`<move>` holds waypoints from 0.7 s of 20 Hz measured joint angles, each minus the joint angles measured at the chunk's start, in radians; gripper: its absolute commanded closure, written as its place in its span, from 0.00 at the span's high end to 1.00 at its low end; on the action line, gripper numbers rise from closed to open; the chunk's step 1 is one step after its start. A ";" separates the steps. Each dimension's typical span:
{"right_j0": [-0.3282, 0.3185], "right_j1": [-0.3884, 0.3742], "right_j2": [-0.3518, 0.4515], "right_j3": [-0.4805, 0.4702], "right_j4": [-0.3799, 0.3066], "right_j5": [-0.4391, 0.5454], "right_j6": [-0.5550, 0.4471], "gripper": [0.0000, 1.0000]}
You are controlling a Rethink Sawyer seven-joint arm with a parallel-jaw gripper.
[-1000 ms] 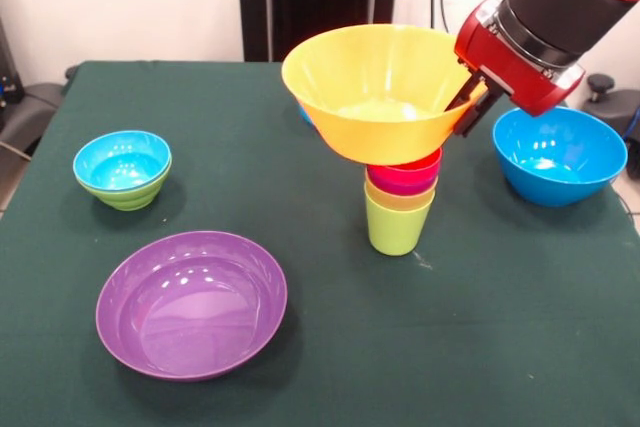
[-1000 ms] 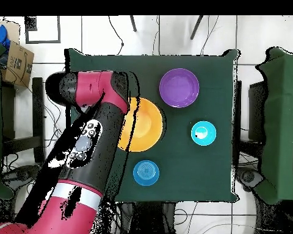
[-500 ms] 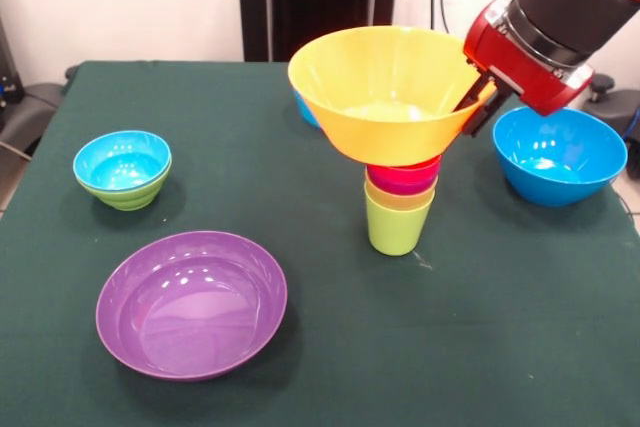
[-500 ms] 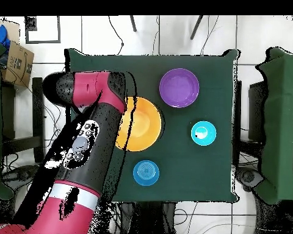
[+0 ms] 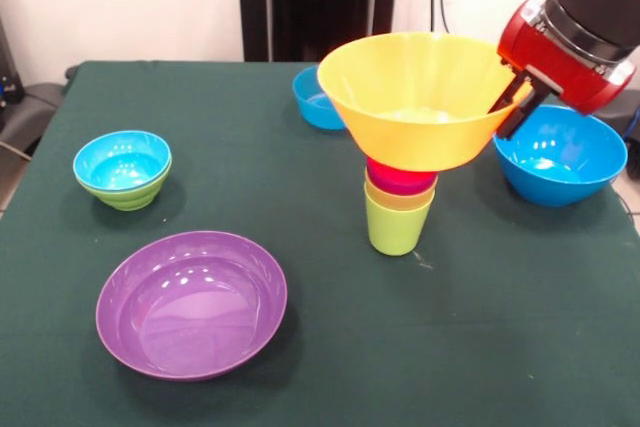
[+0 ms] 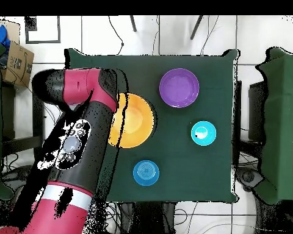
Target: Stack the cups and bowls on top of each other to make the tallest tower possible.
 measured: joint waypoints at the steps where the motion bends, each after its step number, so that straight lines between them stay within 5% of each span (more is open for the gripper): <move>1: 0.001 0.000 0.000 -0.002 0.001 0.002 0.000 0.00; 14: 0.001 0.001 0.000 -0.019 0.007 0.009 0.000 0.00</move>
